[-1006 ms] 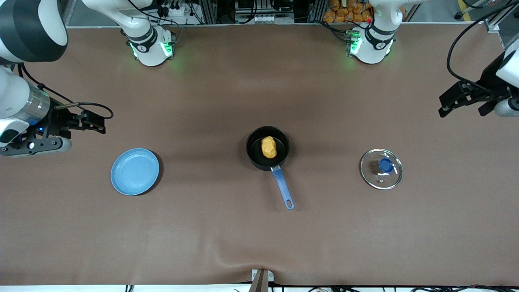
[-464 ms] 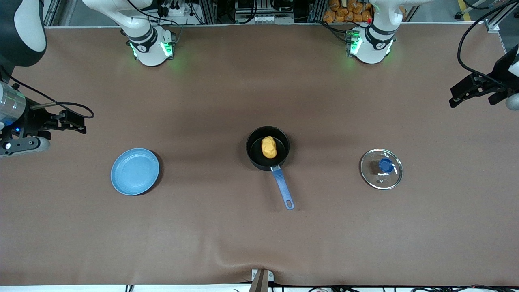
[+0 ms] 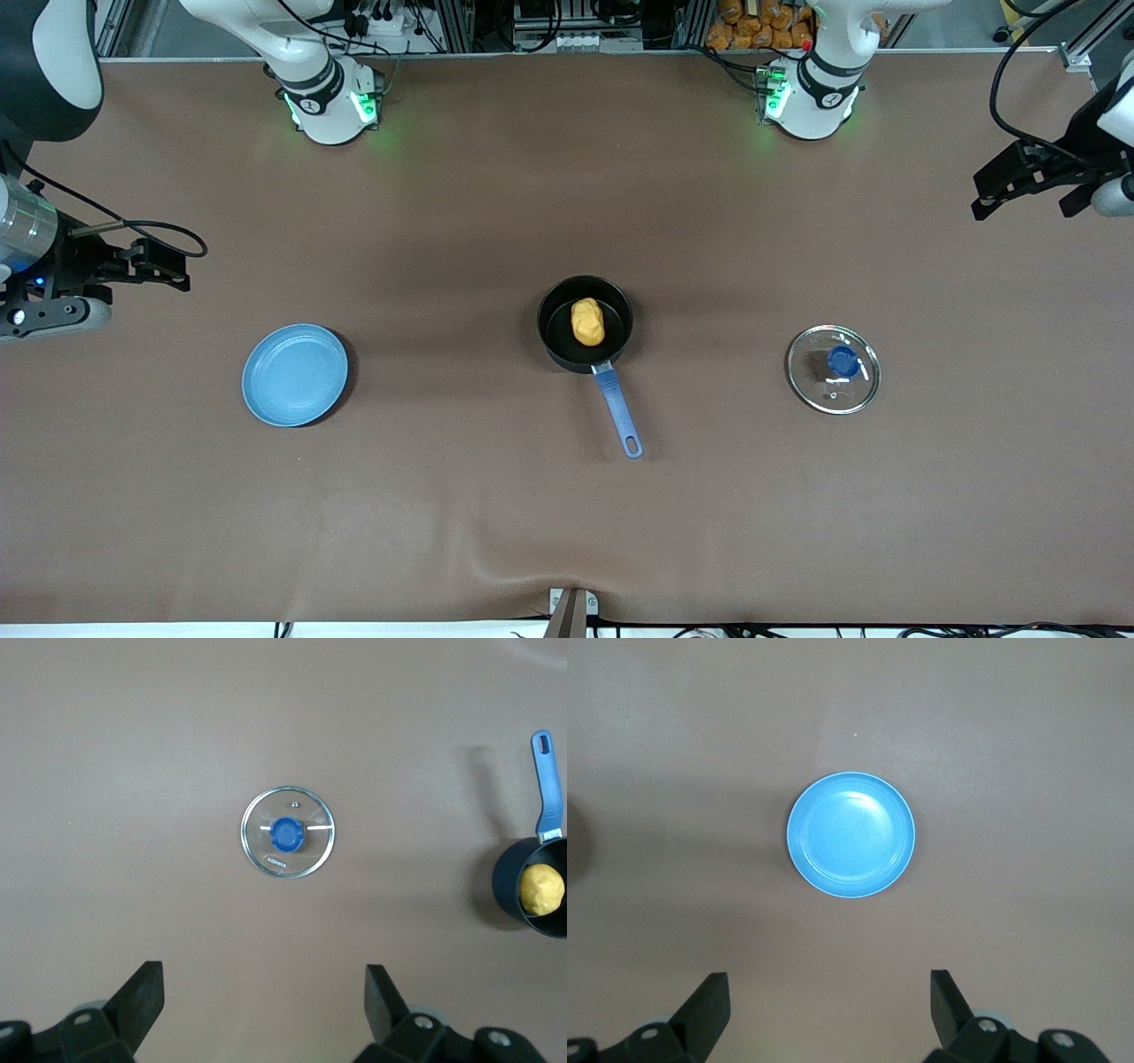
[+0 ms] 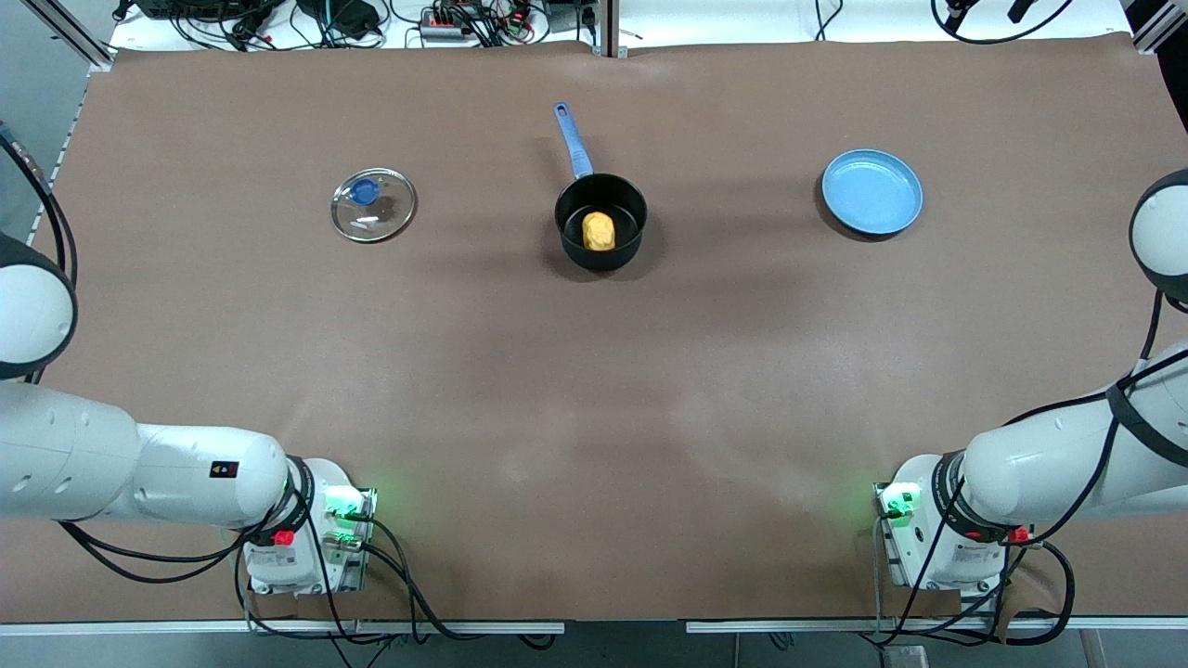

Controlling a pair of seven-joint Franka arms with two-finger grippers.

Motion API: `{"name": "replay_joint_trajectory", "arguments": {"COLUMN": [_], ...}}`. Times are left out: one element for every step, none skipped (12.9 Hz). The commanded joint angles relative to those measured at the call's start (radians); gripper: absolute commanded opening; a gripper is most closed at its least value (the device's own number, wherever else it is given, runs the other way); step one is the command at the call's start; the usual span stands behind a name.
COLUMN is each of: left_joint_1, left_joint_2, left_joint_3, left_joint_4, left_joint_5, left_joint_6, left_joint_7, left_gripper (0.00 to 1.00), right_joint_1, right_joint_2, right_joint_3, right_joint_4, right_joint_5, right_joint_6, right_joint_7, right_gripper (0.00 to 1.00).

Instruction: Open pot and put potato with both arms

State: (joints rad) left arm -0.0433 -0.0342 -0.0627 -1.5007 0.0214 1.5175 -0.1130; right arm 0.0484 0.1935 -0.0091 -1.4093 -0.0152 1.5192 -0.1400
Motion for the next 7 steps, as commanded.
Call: {"name": "replay_joint_trajectory", "arguments": {"left_joint_1": [0.005, 0.005, 0.003, 0.005, 0.005, 0.006, 0.008], "left_joint_2": [-0.023, -0.016, -0.007, -0.007, -0.006, -0.003, 0.000], "left_joint_3": [-0.012, -0.011, -0.011, -0.011, -0.011, -0.009, -0.009], "left_joint_4": [-0.015, -0.013, -0.003, -0.004, -0.004, -0.001, 0.003], "left_joint_5": [0.003, 0.003, 0.009, 0.008, 0.008, 0.006, 0.005], "left_joint_6": [-0.010, -0.010, -0.010, -0.013, -0.032, -0.034, -0.036], "left_joint_7": [0.009, 0.010, 0.007, 0.007, 0.006, -0.002, -0.002], "left_gripper": [1.00, 1.00, 1.00, 1.00, 1.00, 1.00, 1.00], "right_joint_1": [-0.015, -0.015, -0.018, -0.028, -0.041, -0.054, -0.067], "right_joint_2": [-0.032, -0.034, -0.034, -0.036, -0.036, -0.040, -0.048], "right_joint_3": [0.011, 0.011, 0.009, 0.011, 0.017, 0.020, 0.024], "right_joint_4": [-0.031, -0.033, -0.033, -0.033, -0.033, -0.033, -0.033], "right_joint_5": [0.003, -0.003, 0.000, 0.001, 0.004, 0.007, 0.029], "right_joint_6": [0.010, 0.009, 0.009, 0.009, 0.007, 0.007, 0.003], "right_joint_7": [0.002, 0.002, 0.003, 0.003, 0.003, 0.003, 0.002], "right_gripper": [1.00, 1.00, 1.00, 1.00, 1.00, 1.00, 1.00]}}
